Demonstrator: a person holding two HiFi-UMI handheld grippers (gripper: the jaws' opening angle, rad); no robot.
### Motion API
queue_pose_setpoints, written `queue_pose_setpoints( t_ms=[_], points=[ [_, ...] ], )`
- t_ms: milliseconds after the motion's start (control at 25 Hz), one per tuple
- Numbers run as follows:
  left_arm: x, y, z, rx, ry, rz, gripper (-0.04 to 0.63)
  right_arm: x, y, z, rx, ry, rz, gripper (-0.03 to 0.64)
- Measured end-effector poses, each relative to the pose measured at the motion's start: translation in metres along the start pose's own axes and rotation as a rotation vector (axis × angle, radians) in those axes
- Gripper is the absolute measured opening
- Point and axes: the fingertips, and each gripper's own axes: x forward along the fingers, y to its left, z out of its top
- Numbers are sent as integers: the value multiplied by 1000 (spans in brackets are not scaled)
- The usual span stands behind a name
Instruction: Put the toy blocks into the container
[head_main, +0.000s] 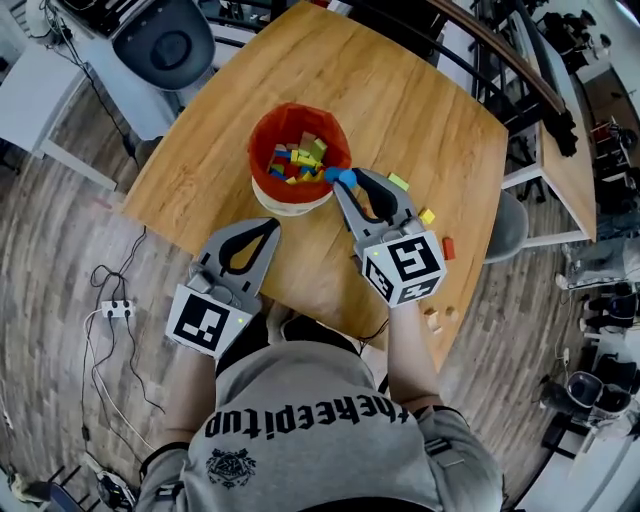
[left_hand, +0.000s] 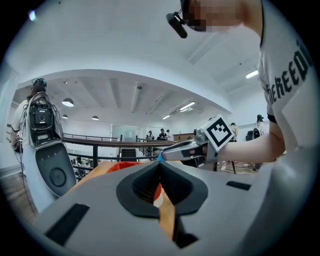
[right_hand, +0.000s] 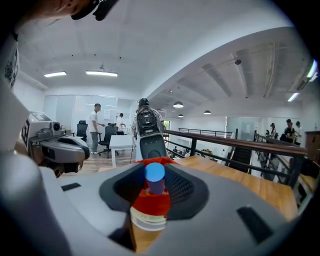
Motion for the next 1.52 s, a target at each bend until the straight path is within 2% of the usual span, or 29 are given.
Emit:
queue_pose_setpoints(
  t_ms=[440, 840, 1080, 1520],
  points=[
    [-14, 16, -3, -4, 11, 33, 15, 26, 14, -2, -30, 8, 13, 133],
    [-5, 14, -4, 1, 9, 5, 15, 21, 2, -2, -4, -8, -19, 133],
    [12, 3, -1, 6, 13, -61, 15, 4, -16, -10, 30, -1, -79, 133],
    [64, -47, 0, 23, 17, -263, 15, -65, -71, -43, 100, 32, -280, 133]
  ],
)
